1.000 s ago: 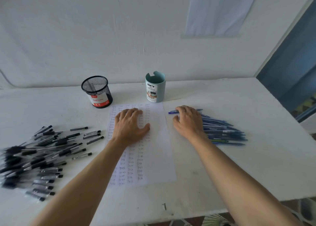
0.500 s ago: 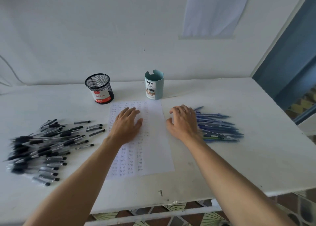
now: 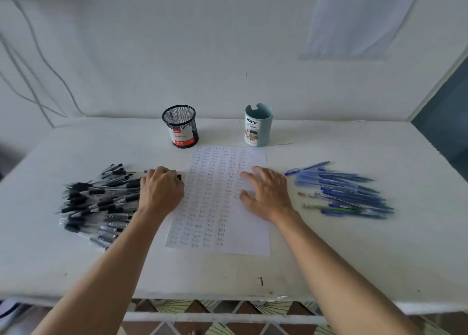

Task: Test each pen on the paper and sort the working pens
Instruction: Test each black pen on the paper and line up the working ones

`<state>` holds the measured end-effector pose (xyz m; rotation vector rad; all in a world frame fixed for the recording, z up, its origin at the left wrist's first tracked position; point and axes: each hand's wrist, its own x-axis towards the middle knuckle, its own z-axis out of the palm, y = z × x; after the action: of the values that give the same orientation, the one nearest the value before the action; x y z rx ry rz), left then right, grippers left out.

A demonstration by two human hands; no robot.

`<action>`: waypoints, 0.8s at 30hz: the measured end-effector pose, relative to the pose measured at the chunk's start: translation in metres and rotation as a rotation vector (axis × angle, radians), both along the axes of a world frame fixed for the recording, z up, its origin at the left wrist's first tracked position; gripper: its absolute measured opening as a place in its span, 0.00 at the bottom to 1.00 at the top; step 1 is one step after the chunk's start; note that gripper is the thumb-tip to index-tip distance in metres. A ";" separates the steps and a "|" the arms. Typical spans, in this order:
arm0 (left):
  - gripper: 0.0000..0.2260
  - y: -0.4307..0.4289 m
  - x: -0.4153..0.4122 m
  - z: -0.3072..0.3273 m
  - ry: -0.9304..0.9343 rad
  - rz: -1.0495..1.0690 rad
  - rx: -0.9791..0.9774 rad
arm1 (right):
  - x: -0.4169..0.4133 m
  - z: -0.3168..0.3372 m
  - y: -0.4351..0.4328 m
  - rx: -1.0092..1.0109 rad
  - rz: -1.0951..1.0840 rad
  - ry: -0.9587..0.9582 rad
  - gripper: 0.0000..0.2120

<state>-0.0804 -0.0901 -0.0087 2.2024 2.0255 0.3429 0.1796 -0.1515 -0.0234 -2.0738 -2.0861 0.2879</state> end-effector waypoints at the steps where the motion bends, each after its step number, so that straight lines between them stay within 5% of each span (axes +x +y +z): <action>1: 0.11 0.000 -0.001 0.000 -0.032 0.009 0.013 | -0.001 0.001 -0.001 0.000 0.001 -0.007 0.32; 7: 0.09 0.006 0.002 0.008 -0.111 -0.052 0.090 | -0.001 0.001 -0.002 0.010 0.016 0.027 0.31; 15: 0.09 -0.003 0.028 0.027 -0.491 -0.392 0.552 | -0.002 -0.001 -0.006 0.003 0.024 0.052 0.42; 19: 0.10 -0.018 0.055 0.045 -0.994 -0.218 0.228 | -0.001 -0.002 -0.009 0.044 0.012 0.027 0.42; 22: 0.23 -0.018 0.062 0.053 -1.532 -0.147 -0.163 | -0.001 -0.002 -0.009 0.048 0.015 0.011 0.40; 24: 0.28 -0.017 0.067 0.057 -1.721 -0.089 -0.339 | -0.001 -0.002 -0.009 0.047 0.012 0.017 0.40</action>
<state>-0.0136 -0.1076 0.0479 0.8982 0.8329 1.1780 0.1790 -0.1604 -0.0254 -2.0268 -2.0758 0.2548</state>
